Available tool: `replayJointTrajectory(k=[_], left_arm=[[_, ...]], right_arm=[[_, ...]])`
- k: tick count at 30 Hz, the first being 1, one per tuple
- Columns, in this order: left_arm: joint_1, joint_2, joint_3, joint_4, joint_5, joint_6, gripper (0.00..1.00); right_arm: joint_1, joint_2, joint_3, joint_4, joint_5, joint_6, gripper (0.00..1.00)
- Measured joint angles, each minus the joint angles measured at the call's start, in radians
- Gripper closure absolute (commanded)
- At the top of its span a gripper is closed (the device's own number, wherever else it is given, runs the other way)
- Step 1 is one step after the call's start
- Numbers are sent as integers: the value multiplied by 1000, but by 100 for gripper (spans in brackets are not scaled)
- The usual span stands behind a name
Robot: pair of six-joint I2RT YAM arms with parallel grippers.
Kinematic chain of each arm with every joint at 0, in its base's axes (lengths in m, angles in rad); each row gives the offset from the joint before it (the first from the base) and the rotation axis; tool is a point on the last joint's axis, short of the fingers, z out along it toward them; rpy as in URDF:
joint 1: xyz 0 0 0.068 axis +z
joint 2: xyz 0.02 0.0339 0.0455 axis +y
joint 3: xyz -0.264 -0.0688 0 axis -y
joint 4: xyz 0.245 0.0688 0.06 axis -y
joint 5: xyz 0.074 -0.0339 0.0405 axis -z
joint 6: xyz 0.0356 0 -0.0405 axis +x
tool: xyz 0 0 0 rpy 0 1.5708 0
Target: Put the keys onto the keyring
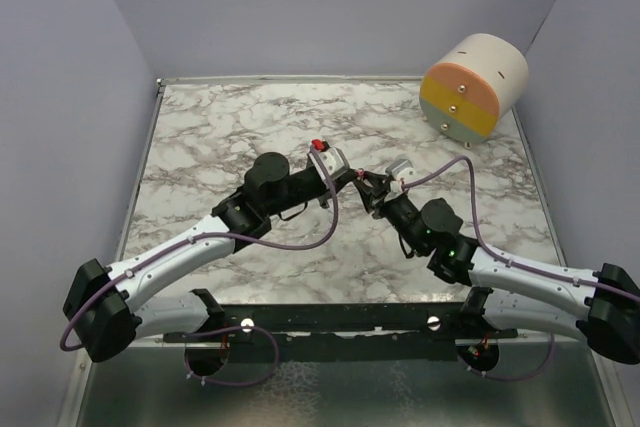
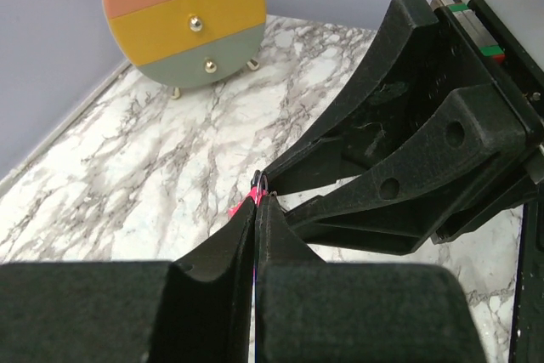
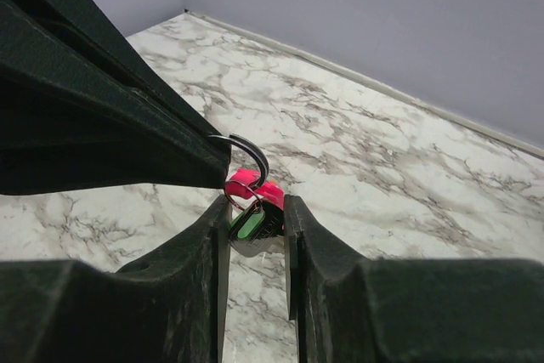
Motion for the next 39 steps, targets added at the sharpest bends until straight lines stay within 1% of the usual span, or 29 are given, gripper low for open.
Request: replayJointTrajectory(k=[8, 18, 25, 39], left_arm=[[6, 74, 104, -151, 25, -19, 100], [8, 143, 187, -291, 38, -17, 100], [11, 220, 268, -381, 73, -2, 100], [12, 292, 340, -472, 116, 33, 100]], right_arm=[[0, -15, 0, -69, 50, -1, 95], [0, -56, 0, -154, 118, -2, 95], [0, -67, 3, -199, 138, -2, 95], [0, -87, 4, -257, 138, 1, 95]])
